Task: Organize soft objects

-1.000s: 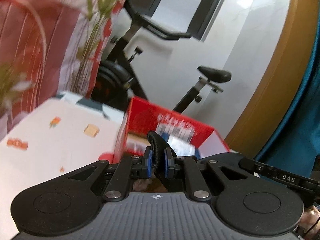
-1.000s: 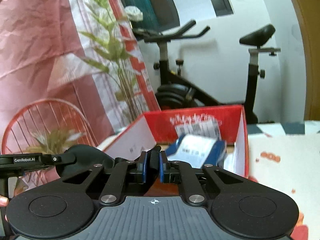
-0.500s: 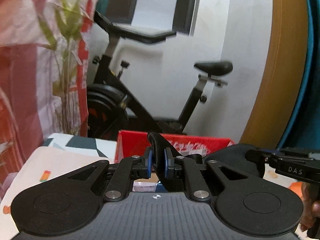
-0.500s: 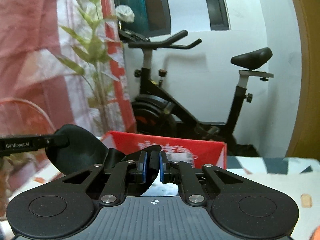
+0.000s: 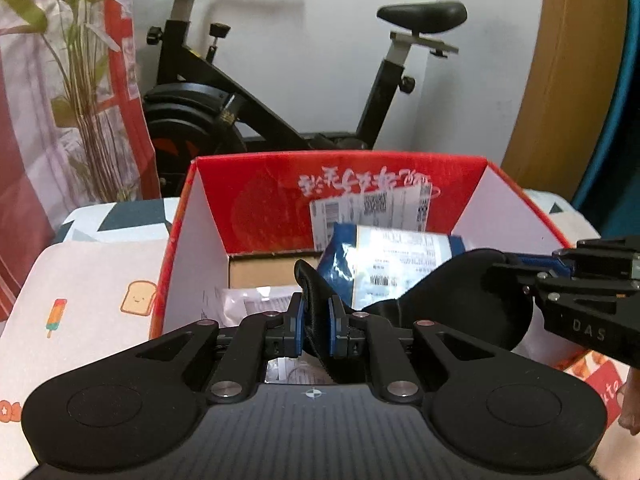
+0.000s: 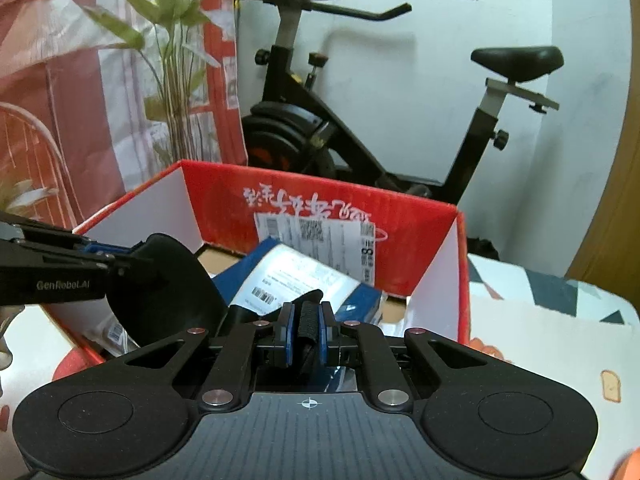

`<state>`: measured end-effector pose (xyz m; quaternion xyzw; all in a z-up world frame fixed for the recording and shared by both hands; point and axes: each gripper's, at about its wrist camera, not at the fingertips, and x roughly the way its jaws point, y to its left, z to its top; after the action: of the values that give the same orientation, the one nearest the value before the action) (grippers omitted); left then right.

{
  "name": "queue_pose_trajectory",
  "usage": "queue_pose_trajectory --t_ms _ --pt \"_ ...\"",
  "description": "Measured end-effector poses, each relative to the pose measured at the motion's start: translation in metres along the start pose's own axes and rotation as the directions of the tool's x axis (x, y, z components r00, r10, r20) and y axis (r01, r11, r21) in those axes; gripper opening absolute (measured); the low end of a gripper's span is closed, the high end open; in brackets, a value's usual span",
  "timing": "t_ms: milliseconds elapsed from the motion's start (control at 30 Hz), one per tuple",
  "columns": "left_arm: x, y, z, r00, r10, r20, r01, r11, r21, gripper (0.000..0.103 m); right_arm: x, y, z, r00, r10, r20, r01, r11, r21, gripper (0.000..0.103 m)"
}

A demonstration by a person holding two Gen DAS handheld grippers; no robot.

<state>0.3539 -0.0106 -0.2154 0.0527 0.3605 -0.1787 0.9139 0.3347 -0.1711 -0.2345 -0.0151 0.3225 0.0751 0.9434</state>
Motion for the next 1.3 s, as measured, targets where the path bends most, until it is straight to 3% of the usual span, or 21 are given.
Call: queue_pose_trajectory --t_ms 400,533,600,667,767,1000,1167,1300 --pt "0.011 0.003 -0.003 0.999 0.009 -0.054 -0.009 1.000 -0.002 0.013 0.007 -0.005 -0.005 0.999 -0.010 -0.050 0.010 1.000 0.008 0.011" --pt "0.007 0.001 0.000 0.999 0.022 -0.044 -0.021 0.999 0.027 0.020 0.004 -0.007 -0.003 0.999 -0.017 -0.046 0.017 1.000 0.000 0.018" --pt "0.006 0.003 0.003 0.999 0.017 -0.046 -0.016 1.000 0.019 0.030 0.000 -0.008 -0.002 0.999 -0.034 -0.031 0.034 0.999 -0.006 0.020" --pt "0.004 0.005 0.005 0.998 0.006 -0.055 -0.006 1.000 0.001 0.051 -0.005 -0.006 0.000 0.998 -0.063 -0.018 0.063 0.998 -0.031 0.030" --pt "-0.005 0.004 0.007 1.000 0.015 -0.020 -0.015 1.000 0.019 0.055 -0.015 -0.005 0.000 0.997 -0.070 0.021 0.071 0.996 -0.057 0.035" --pt "-0.042 0.004 0.006 0.997 -0.021 0.068 0.020 1.000 0.004 0.064 -0.051 -0.014 -0.002 0.991 -0.043 0.125 0.040 0.999 0.026 0.051" --pt "-0.073 0.008 -0.014 0.990 -0.081 0.118 0.086 0.996 -0.036 0.064 -0.084 -0.019 -0.017 0.978 -0.022 0.206 -0.002 0.993 0.116 0.060" --pt "-0.087 0.009 -0.039 0.987 -0.123 0.107 0.132 0.989 -0.074 0.064 -0.104 -0.015 -0.035 0.970 -0.009 0.243 -0.027 0.989 0.143 0.061"
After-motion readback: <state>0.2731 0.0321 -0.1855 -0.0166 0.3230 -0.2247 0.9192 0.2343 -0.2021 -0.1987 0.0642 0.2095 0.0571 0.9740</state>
